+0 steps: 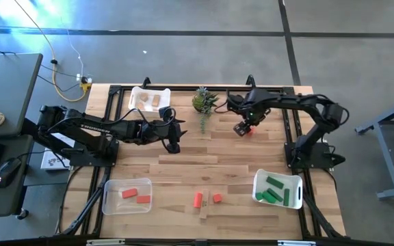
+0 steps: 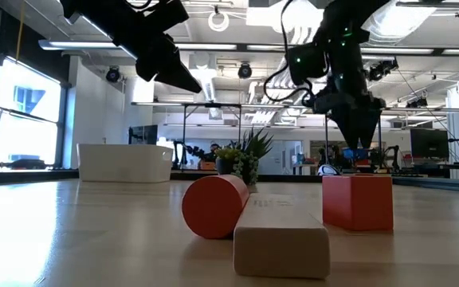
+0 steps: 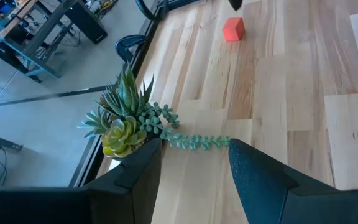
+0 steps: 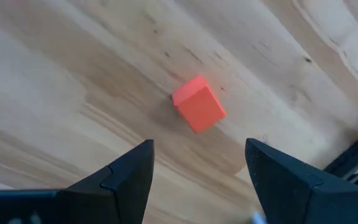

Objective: Sort & place blocks by color
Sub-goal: Put the orange block into the transparent bin

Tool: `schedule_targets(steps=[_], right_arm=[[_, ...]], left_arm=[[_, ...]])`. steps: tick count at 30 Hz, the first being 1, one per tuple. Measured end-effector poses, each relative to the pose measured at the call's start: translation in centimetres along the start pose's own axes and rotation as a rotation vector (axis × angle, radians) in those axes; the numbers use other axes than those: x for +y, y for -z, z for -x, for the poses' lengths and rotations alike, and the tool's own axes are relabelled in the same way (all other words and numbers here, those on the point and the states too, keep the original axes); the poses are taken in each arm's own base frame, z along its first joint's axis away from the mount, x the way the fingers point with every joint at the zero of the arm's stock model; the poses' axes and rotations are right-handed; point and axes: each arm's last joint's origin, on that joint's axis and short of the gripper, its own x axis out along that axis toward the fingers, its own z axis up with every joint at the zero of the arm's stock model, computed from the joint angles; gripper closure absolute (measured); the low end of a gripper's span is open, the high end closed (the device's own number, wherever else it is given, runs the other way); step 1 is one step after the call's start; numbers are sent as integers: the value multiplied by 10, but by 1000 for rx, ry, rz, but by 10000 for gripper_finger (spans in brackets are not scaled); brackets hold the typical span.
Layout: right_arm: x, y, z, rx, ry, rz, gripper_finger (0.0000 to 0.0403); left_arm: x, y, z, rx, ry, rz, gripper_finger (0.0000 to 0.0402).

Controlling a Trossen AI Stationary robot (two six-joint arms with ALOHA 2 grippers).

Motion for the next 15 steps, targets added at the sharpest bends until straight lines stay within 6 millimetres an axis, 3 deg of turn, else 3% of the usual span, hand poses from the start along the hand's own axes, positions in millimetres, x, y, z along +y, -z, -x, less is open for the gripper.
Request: schedule_targets(steps=[7, 15], right_arm=[[8, -7, -21, 55, 85, 209, 165], [13, -16, -40, 99, 116, 297, 165]], left_arm=[[0, 0, 0, 0, 0, 0, 229], [0, 0, 0, 0, 0, 1, 229]])
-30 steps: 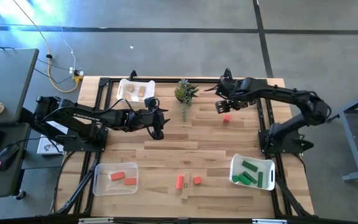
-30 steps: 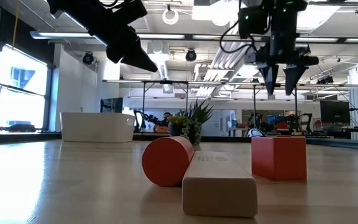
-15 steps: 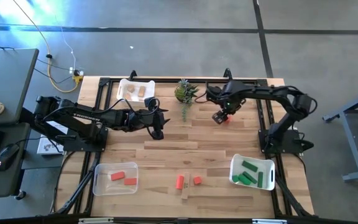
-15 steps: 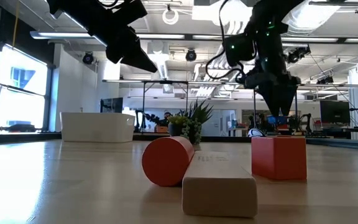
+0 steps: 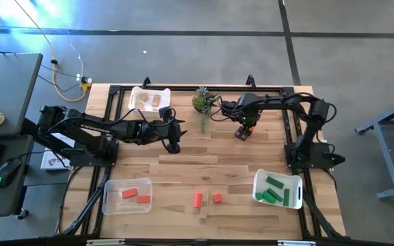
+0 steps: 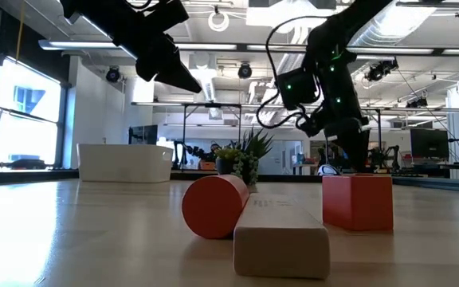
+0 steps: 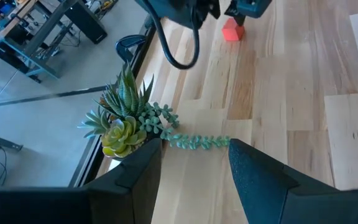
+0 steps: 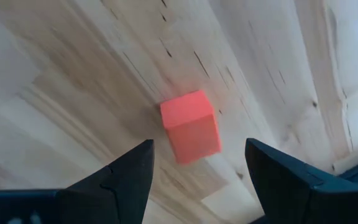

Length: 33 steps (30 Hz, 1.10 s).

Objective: Sort & place blocks by color
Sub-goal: Put the orange block into the transparent bin

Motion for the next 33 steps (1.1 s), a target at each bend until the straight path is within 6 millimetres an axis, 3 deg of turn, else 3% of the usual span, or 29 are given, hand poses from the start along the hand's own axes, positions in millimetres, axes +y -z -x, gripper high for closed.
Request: schedule_targets(steps=[14, 22, 28, 33], right_arm=[[-2, -14, -27, 72, 3, 9, 180], [-1, -13, -28, 94, -18, -15, 300], [2, -10, -25, 117, -101, -53, 303], [12, -4, -7, 67, -226, -102, 303]], left_arm=[[0, 0, 0, 0, 0, 2, 229], [0, 0, 0, 0, 0, 2, 229], [0, 0, 0, -1, 5, 46, 229], [-2, 0, 0, -12, 55, 95, 229]])
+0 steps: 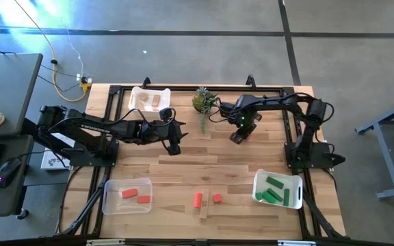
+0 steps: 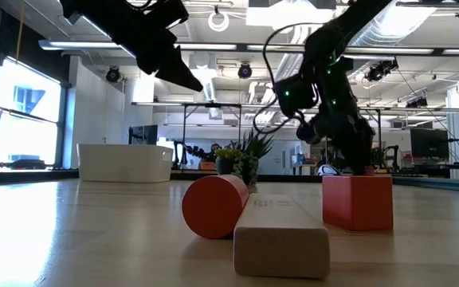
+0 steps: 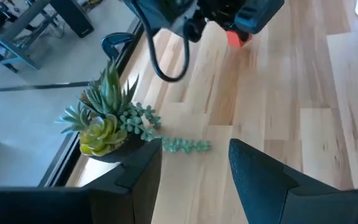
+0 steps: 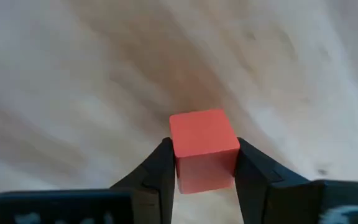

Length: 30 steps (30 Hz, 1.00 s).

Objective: Sort & place blocks by color
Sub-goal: Put the orange block into the transparent bin

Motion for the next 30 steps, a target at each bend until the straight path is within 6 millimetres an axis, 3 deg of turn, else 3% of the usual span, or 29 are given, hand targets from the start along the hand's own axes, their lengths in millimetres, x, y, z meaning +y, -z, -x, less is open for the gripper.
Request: schedule_targets(steps=[17, 30], right_arm=[[51, 35, 98, -592, -531, -82, 303], [94, 40, 126, -742, -889, -17, 303]], left_arm=[[-3, -5, 1, -68, 87, -122, 229], [-7, -27, 8, -220, 48, -244, 229]])
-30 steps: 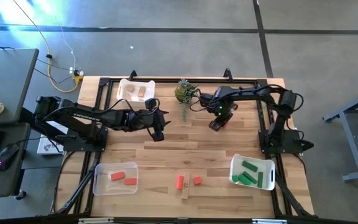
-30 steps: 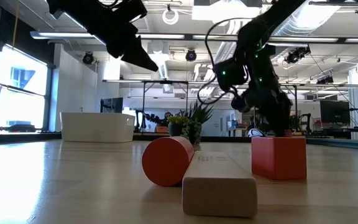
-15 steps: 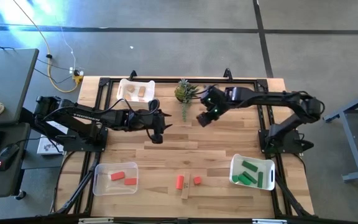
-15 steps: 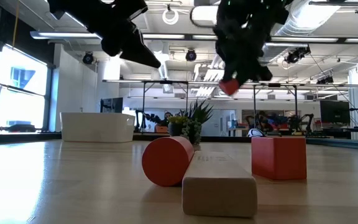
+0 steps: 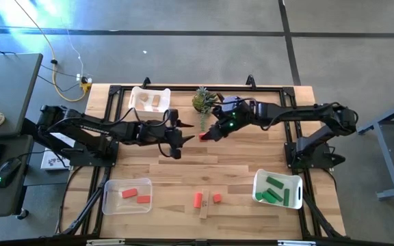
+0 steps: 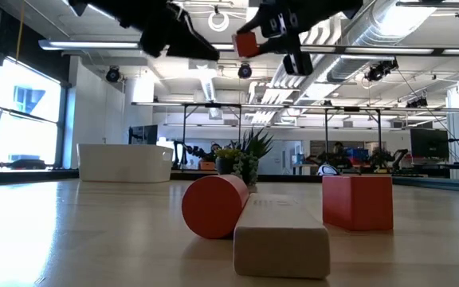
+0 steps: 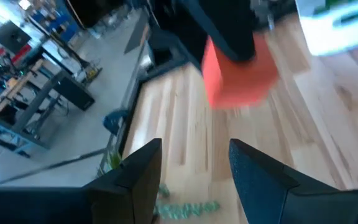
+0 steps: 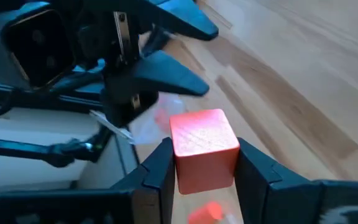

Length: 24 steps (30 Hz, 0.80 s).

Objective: Sort & place blocks by color
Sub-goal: Put the orange block into the transparent bin

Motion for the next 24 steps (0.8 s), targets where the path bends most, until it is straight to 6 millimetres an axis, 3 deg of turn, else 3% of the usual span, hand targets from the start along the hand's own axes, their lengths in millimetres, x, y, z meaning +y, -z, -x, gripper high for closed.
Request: schedule_targets(steps=[9, 16, 24], right_arm=[[17, 1, -1, -40, -128, 17, 303], [25, 1, 7, -79, -148, 38, 303], [25, 1, 8, -92, -134, 39, 303]], left_arm=[[7, -30, 7, -58, -7, 0, 229], [6, -23, 6, 42, -21, -94, 229], [4, -32, 8, -50, 7, -10, 229]])
